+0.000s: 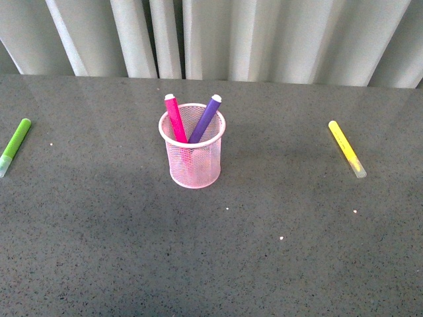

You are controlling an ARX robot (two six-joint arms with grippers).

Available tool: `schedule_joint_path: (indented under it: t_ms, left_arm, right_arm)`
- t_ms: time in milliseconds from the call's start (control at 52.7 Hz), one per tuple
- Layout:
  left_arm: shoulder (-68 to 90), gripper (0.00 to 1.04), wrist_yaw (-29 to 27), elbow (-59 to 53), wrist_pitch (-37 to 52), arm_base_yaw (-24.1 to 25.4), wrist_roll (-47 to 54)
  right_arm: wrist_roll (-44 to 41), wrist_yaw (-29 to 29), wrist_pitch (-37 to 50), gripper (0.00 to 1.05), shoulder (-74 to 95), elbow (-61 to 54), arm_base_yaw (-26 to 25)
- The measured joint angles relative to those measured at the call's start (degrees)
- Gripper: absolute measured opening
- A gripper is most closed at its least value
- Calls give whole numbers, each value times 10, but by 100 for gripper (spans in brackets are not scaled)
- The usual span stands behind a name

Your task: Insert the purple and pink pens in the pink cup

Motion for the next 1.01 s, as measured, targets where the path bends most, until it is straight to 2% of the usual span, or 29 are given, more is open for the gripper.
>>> schedule_joint_path:
  t_ms: [114, 152, 399, 475, 570, 1006]
  left_arm:
    - [0, 98, 0, 0, 0, 0, 0]
    - [0, 98, 0, 0, 0, 0, 0]
    - [0, 98, 0, 0, 0, 0, 0]
    - [0, 98, 0, 0, 0, 0, 0]
    - [0, 98, 0, 0, 0, 0, 0]
    - [0, 98, 0, 0, 0, 0, 0]
  right_arm:
    - [-3, -25, -21, 8, -59, -43, -24]
    - [-5, -30, -28, 3, -74, -51, -29]
    - [-5, -54, -76, 3, -159, -87, -54]
    - [-5, -96, -91, 3, -183, -96, -84]
    - [-5, -97, -73, 3, -194, -118, -101]
    - [-5, -100, -214, 3, -347, -125, -102]
